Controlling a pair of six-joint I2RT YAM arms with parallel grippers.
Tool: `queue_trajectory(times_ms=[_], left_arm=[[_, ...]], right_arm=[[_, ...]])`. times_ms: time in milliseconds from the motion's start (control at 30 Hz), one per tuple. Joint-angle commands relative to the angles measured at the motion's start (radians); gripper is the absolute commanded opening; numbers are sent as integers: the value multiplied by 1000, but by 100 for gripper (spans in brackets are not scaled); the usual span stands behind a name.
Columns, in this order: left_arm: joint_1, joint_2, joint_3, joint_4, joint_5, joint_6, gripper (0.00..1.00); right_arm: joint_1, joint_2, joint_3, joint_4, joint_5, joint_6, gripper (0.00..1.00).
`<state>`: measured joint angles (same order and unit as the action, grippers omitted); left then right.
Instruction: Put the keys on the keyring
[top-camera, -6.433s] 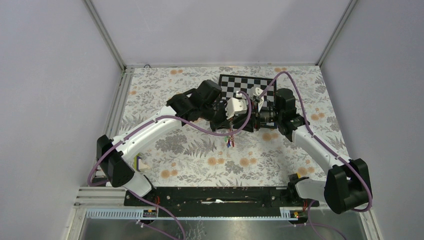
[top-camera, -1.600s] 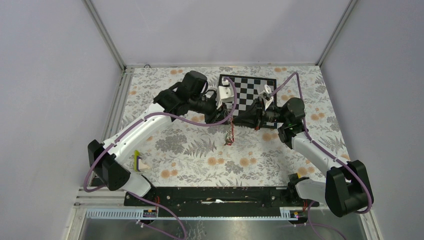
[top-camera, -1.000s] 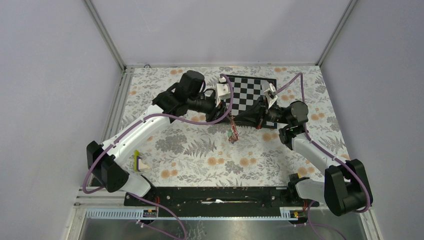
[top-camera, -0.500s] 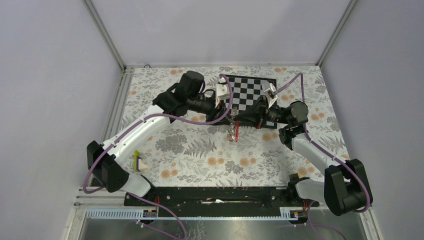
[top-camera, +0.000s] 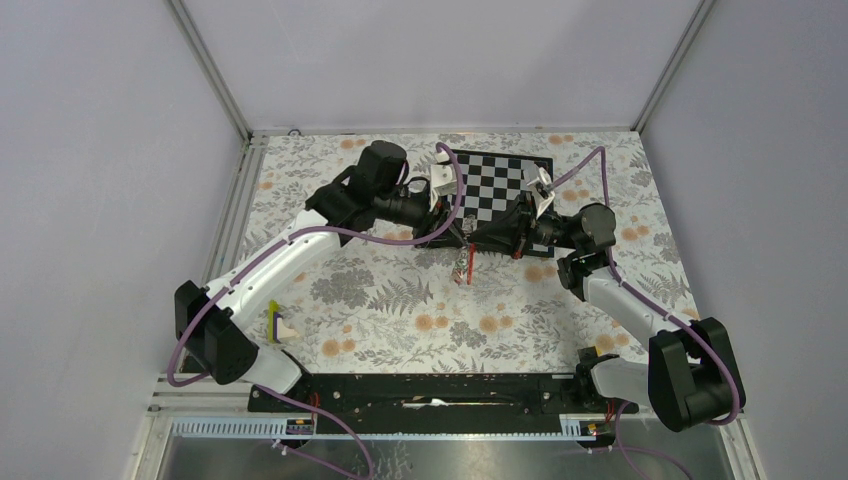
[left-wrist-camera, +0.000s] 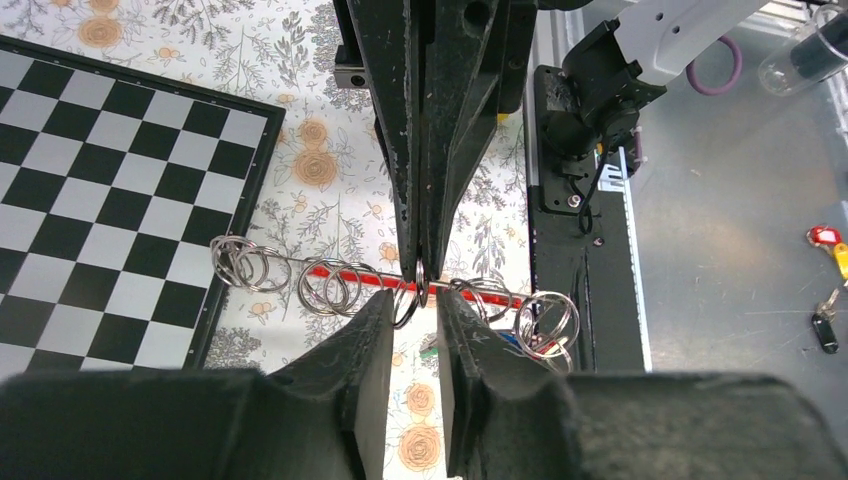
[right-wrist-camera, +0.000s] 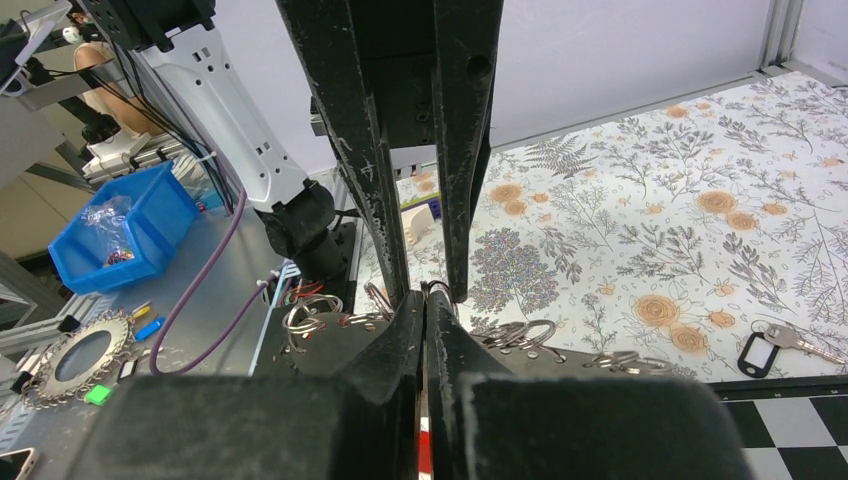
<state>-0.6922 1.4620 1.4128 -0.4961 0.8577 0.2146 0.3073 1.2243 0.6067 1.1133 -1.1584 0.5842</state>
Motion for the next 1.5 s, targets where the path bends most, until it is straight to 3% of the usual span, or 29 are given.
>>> queue_trajectory(times_ms=[0, 200, 300, 533, 667, 733, 1000, 1467], left_arm=[[3, 16, 25, 62, 47, -27, 20], [3, 32, 28, 48, 71, -20, 0], [3, 34, 46, 3, 68, 11, 0], [-35, 11, 87, -204, -159, 204, 0], [-91, 36, 142, -333, -323, 298, 0], [-103, 42, 159, -358, -358, 314, 0], [-137, 75, 231, -405, -423, 337, 0], [-141, 109, 250, -379, -352, 311, 0]], right_arm=[[-7, -10, 1, 79, 31, -17, 0], [-6, -15, -1, 82, 32, -18, 0], [-7, -19, -5, 70, 35, -36, 4], [-14, -52, 20, -177, 1, -268, 44], [-14, -66, 72, -435, -13, -486, 54], [-13, -68, 92, -529, -16, -559, 55], [7, -53, 75, -521, -39, -556, 57], [76, -23, 79, -543, -23, -580, 41]])
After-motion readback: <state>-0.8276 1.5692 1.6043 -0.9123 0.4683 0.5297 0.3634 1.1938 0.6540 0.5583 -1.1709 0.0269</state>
